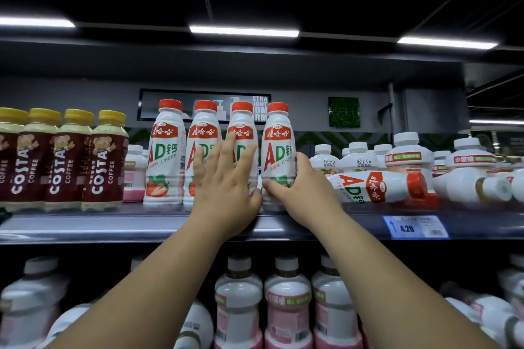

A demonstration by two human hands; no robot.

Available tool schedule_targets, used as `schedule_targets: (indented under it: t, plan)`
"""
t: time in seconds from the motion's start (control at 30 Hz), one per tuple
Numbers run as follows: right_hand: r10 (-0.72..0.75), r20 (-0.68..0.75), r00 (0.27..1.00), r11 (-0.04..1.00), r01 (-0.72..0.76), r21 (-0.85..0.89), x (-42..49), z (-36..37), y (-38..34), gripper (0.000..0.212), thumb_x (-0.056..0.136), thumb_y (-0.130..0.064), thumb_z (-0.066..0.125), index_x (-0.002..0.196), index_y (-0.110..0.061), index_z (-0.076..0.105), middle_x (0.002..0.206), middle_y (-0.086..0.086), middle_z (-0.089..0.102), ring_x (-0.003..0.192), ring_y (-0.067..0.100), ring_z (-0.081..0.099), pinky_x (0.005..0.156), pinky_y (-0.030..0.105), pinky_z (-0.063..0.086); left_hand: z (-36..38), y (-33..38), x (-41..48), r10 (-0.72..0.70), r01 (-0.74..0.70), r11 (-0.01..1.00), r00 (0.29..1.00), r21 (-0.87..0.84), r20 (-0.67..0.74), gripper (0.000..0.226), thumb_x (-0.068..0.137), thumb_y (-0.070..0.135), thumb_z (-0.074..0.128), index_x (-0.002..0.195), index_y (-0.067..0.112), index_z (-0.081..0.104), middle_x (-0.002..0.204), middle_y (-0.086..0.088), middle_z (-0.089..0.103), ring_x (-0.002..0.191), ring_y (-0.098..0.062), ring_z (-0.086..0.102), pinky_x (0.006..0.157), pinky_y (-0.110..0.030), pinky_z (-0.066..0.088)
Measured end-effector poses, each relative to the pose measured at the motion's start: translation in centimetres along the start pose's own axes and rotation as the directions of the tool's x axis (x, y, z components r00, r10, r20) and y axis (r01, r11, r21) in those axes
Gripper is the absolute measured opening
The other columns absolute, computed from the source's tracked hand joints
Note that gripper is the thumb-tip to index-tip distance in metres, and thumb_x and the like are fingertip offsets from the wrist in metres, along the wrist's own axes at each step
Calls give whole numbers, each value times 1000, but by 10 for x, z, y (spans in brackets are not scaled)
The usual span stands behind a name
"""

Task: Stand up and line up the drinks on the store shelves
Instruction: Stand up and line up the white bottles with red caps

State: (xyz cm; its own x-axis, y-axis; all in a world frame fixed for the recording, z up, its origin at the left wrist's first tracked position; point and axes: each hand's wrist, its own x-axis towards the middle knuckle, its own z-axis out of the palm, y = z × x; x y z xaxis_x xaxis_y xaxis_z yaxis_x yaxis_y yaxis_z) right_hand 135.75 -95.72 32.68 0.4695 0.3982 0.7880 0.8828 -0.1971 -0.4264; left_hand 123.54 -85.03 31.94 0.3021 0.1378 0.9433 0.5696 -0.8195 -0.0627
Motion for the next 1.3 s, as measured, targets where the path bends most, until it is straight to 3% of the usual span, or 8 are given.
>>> schedule_targets:
  t: [0.4, 0.6, 0.77, 0.87, 0.97, 1.1, 1.2, 1.3]
  plan:
    - [-53, 84, 995, 998, 56, -29, -2, -5, 8, 65, 85, -69, 54, 134, -30, 36, 123, -3, 64, 108, 27, 61, 87, 44, 51, 2, -1, -4, 51, -52, 997, 999, 49, 13, 66, 79, 51, 41, 145, 43, 38, 164, -8, 11, 150, -31, 3, 119, -53, -5]
    - [-60, -51, 997, 998, 61, 5, -9, -7, 4, 82, 78, -68, 61, 143, -28, 32, 136, -3, 53, 121, 23, 52, 96, 47, 48, 2, 3, -4, 105, -104, 994, 993, 20, -44, 67, 79, 53, 39, 143, 34, 47, 160, -13, 25, 148, -35, 16, 118, -57, 8]
    - [-122, -43, 992, 988, 126, 87, -30, -18, 4, 72, 83, -47, 66, 144, -26, 36, 136, -2, 47, 124, 19, 45, 105, 43, 42, 2, 5, -6, 354, -351, 935, 912, 54, -207, 62, 83, 50, 49, 135, 18, 59, 151, -21, 41, 141, -41, 34, 114, -60, 22]
    - [-156, -92, 983, 977, 167, 132, -45, -45, 9, 70, 84, -35, 73, 144, -23, 40, 138, -4, 45, 126, 11, 42, 108, 31, 38, -6, 18, -12, 319, -322, 947, 939, -3, -131, 69, 79, 53, 47, 138, 19, 50, 151, -21, 38, 140, -40, 31, 113, -58, 23]
    - [-209, -267, 941, 970, 235, 66, -54, -84, 22, 65, 81, -27, 76, 139, -18, 48, 134, -2, 50, 121, 12, 44, 103, 23, 35, -14, 48, -16, 307, -313, 944, 950, -106, -63, 71, 75, 52, 48, 139, 23, 43, 149, -20, 40, 133, -41, 38, 106, -57, 33]
    - [-128, -364, 923, 991, 130, -19, -58, -129, 57, 65, 79, -28, 75, 137, -21, 49, 131, -1, 52, 121, 19, 45, 102, 27, 35, -17, 93, -9, 322, -320, 930, 947, -179, -20, 74, 75, 54, 45, 142, 22, 45, 149, -17, 40, 133, -38, 38, 107, -51, 34]
    - [-21, -335, 942, 997, -4, -73, -58, -146, 87, 69, 78, -30, 75, 140, -22, 46, 136, 0, 49, 125, 22, 43, 107, 35, 36, -13, 122, 0, 317, -314, 923, 948, -222, -23, 74, 74, 52, 46, 140, 20, 47, 145, -16, 44, 131, -37, 41, 106, -50, 35]
    - [51, -240, 969, 998, -60, -30, -53, -146, 113, 60, 79, -30, 77, 134, -25, 51, 128, 2, 57, 116, 23, 54, 101, 37, 45, -4, 142, 5, 314, -307, 927, 949, -215, -1, 73, 75, 54, 44, 140, 21, 46, 145, -15, 45, 132, -36, 41, 105, -51, 37]
